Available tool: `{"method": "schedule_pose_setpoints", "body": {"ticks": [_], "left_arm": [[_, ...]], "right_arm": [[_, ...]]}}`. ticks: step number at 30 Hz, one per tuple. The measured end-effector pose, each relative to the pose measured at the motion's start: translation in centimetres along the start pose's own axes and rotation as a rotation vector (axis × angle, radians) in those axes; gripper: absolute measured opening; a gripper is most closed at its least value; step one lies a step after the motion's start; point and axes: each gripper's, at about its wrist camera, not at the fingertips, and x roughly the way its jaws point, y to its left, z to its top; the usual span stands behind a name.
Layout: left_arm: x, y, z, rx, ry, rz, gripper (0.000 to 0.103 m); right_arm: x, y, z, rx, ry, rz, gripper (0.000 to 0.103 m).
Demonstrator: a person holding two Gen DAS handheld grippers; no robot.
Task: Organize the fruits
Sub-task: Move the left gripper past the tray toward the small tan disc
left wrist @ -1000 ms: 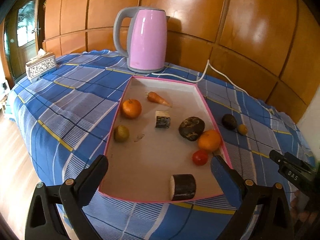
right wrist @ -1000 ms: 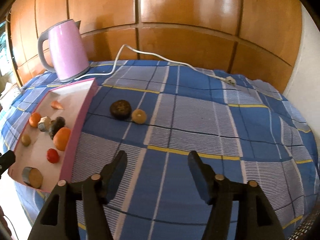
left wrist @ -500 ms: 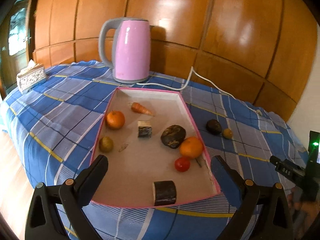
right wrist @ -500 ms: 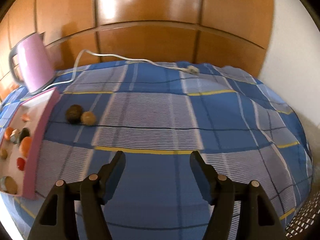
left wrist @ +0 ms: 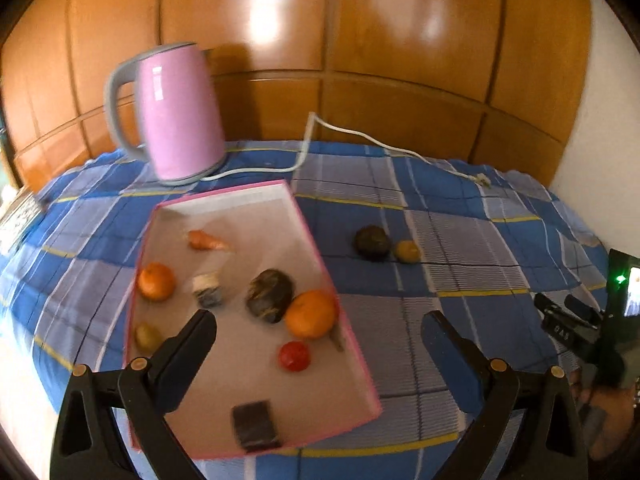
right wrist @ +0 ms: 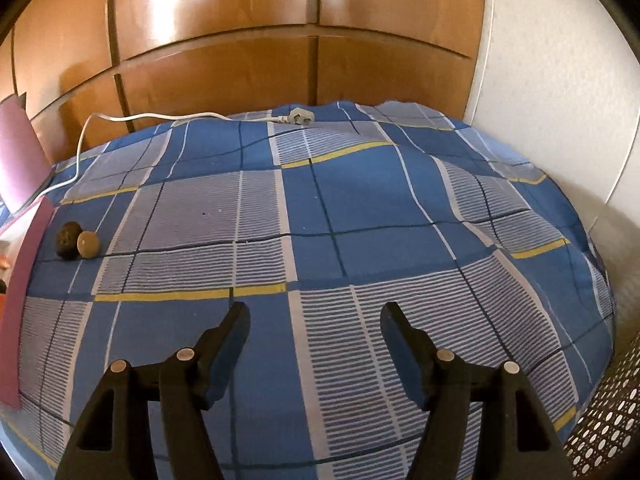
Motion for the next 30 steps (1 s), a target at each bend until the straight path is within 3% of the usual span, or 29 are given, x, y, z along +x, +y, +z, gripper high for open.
{"method": "schedule_pose_setpoints", "body": {"ticks": [5,16,30], "left_arm": [[2.2,-3.6,1.9,0.095,0.034,-0.071,0.098],[9.6,-9.1,3.8,0.253,0.201,-0.216,0.054],[14.1,-11.3,5.1,0.573,0.248,-0.208,0.053]], "right_arm": [[0.1,0.0,0.0,-0.010,-0.010,-0.003,0.068],[-0.1,0.0,0.1,-0.034,-0.034,0.020,0.069],[1.0,-0.2,0.2,-0.043,-0.013,0.053,0.069]]}}
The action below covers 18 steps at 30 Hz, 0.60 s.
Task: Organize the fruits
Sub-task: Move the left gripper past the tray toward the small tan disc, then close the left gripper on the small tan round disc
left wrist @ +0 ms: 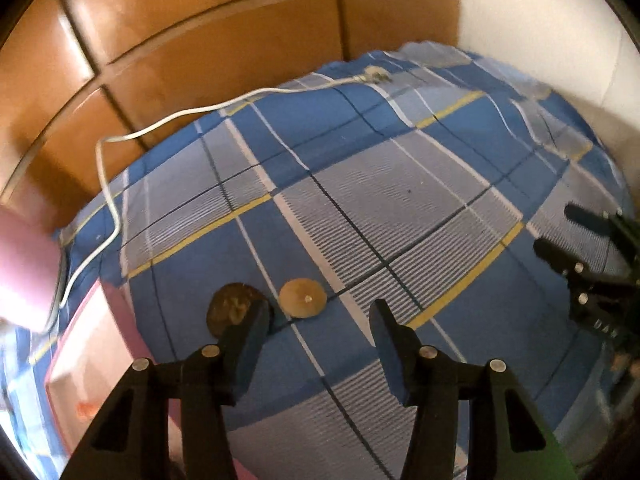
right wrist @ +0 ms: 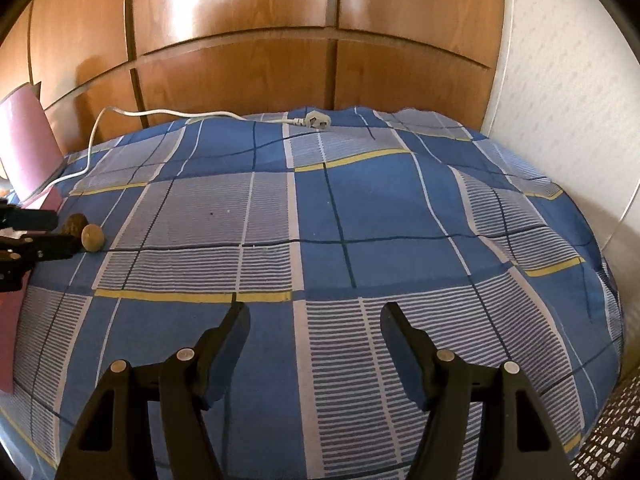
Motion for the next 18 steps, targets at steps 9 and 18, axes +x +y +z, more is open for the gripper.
{"method": "schedule_pose_setpoints", "body": {"ticks": [9,18], "left_arm": [[2.2,-0.1,0.9,0.098,0.032,0.007,0.025],[1.8,0.2,0.9,0.089,-0.001,0.001,0.000]], "right_arm": [[0.5,-0.3,0.2,0.005,0.013,0.000,0.069],[0.6,-0.1,0.3,-0.001,0.015,0.001,0.069]]}}
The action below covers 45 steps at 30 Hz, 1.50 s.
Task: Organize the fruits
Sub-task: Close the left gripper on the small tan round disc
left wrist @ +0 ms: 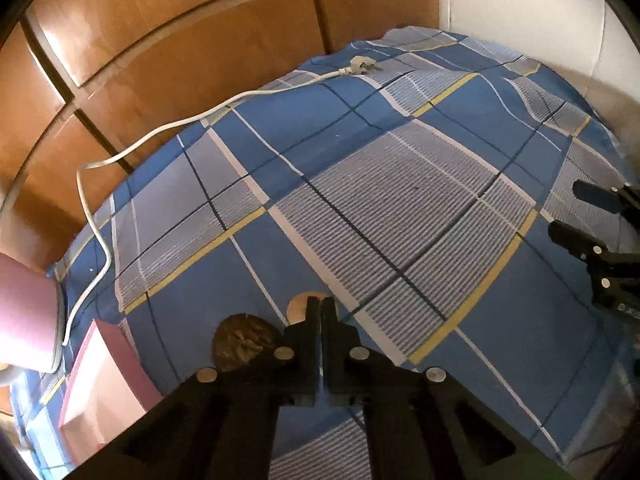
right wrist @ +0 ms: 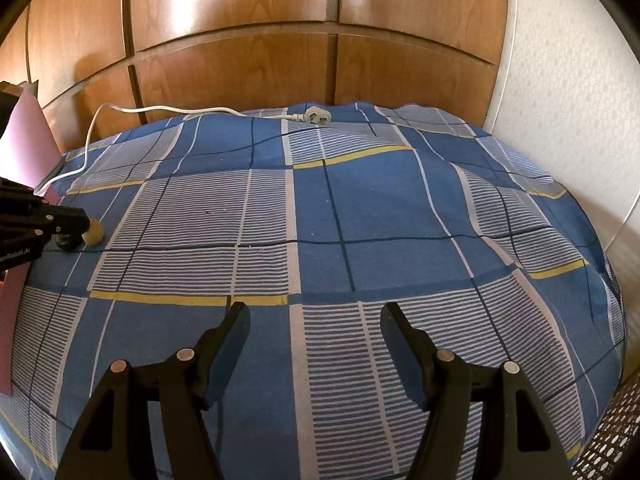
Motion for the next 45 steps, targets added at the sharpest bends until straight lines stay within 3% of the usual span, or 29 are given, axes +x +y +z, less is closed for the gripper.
{"method": "schedule_pose_setpoints", "body": {"ticks": [6,16,24,28,30,32,34,37,41,43,45], "left_arm": [[-0.3,-0.7,-0.4,0.001,0.002,-0.044,0.000],[-2.1,1.3,-1.0,-0.099,-0.015,-0.188,0.000],[-2.0,1.9,-1.3,-0.070,0.010,-0.186,0.002],[-1.4,1.5,-0.4,-0.015,0.016,-0.152,0.013],[-1.2,0.7,0.2,0.059,0.030,-0.163,0.015],[-0.8,0.0,0.6,0.139,0.050,-0.133,0.024],[-0.2,-0.3,1.1,0.200,0.075,-0.098,0.044],[0.3,0.0,1.4,0.251,0.088,-0.068,0.060],[1.6,0.4,1.5,0.285,0.144,-0.070,0.056],[2.7,0.2,1.2,0.313,0.181,-0.072,0.031],[2.9,-0.1,1.0,0.329,0.170,-0.059,0.030]], "right_arm": [[0.0,0.1,0.1,0.002,0.002,0.002,0.069],[0.0,0.1,-0.1,0.006,0.003,0.011,0.069],[0.1,0.1,-0.1,0.009,0.004,0.016,0.069],[0.2,0.1,-0.2,0.011,0.010,0.018,0.069],[0.2,0.1,-0.2,0.013,0.015,0.017,0.069],[0.2,0.0,-0.2,0.014,0.017,0.018,0.069],[0.2,0.0,-0.3,0.015,0.019,0.016,0.069],[0.2,-0.2,-0.3,0.017,0.019,0.015,0.069],[0.3,-0.5,-0.3,0.021,0.024,0.008,0.069],[0.4,-0.5,-0.4,0.027,0.031,0.009,0.069],[0.4,-0.5,-0.4,0.025,0.032,0.010,0.069]]}}
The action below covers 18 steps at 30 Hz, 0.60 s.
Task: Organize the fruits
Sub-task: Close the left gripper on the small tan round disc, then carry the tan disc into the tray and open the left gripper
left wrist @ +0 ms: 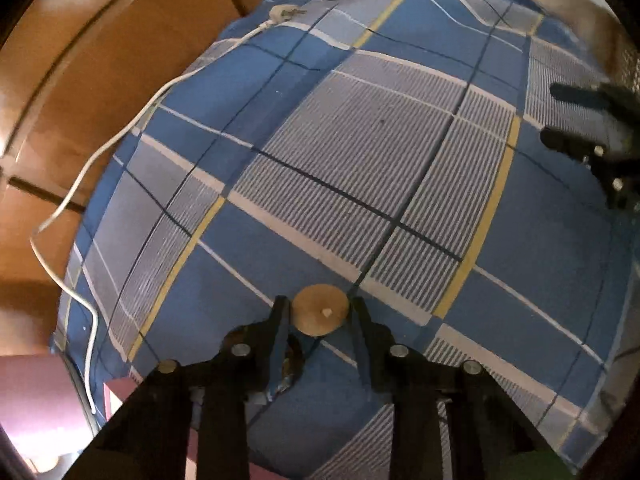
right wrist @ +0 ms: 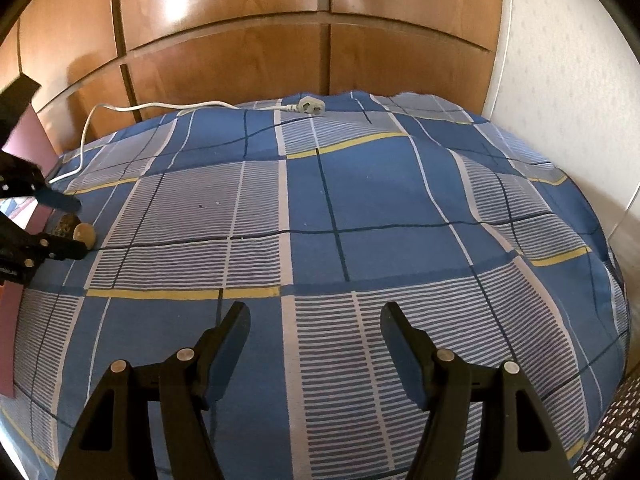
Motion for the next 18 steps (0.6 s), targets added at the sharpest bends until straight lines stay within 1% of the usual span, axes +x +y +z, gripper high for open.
{"method": "schedule_pose_setpoints", "body": {"ticks": [4,6,8,11,13,15,18], "left_arm": [[-0.8,0.3,-0.5,-0.067,-0.055,0.006,0.029],[-1.7,0.6,-1.0,-0.120,-0.083,0.001,0.029],[-3.2,1.4,-1.8,-0.209,-0.132,-0.035,0.029],[-5.5,2.0,-3.3,-0.372,-0.193,-0.081,0.029],[-6.7,2.0,-4.3,-0.486,-0.225,-0.096,0.029],[-8.2,1.7,-5.5,-0.580,-0.258,-0.087,0.029],[-10.2,1.1,-7.1,-0.686,-0.300,-0.062,0.029]], "right_arm": [[-0.2,0.1,0.1,-0.005,-0.005,-0.002,0.069],[-0.2,0.1,0.2,-0.003,-0.006,-0.002,0.069],[-0.3,0.2,0.2,-0.004,-0.007,-0.001,0.069],[-0.3,0.3,0.3,-0.002,-0.003,0.007,0.069],[-0.1,0.5,0.2,0.001,0.004,0.011,0.069],[-0.1,0.7,0.1,-0.003,0.009,0.017,0.069],[-0.1,1.0,0.0,-0.014,0.009,0.018,0.069]]}}
